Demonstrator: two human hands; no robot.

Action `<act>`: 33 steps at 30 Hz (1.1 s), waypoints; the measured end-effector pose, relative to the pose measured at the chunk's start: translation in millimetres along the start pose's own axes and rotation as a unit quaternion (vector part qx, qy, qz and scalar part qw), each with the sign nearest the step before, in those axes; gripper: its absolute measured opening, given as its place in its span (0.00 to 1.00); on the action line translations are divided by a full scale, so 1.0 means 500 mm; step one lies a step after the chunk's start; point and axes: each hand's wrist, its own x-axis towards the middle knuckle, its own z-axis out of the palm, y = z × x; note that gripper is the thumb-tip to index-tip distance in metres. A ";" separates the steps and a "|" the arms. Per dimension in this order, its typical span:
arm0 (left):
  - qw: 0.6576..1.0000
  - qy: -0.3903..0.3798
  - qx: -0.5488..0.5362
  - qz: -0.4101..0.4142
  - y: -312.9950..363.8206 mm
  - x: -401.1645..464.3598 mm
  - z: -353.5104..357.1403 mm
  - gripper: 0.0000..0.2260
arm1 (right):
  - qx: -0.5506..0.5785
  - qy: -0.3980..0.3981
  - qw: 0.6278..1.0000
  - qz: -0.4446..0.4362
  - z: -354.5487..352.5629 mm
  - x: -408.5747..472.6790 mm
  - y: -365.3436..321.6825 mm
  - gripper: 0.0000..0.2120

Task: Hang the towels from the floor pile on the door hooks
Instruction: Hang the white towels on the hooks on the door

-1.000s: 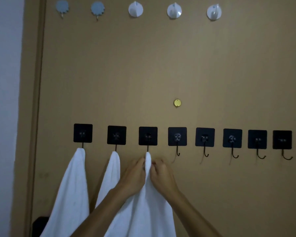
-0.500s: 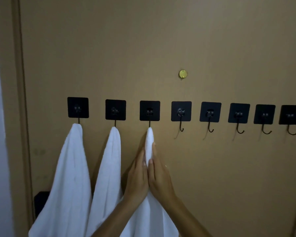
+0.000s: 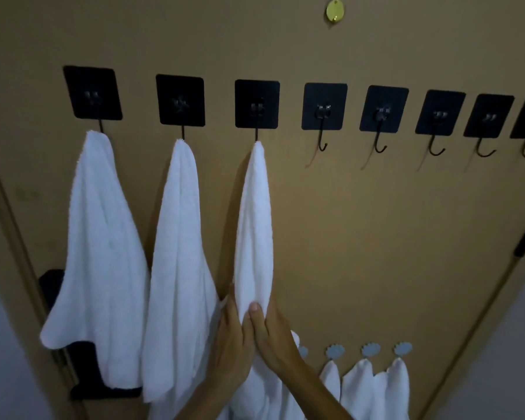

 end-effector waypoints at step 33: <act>0.693 -0.538 0.276 0.392 0.588 -0.996 0.612 0.29 | -0.352 0.086 0.793 0.490 -0.953 -1.232 0.327 0.28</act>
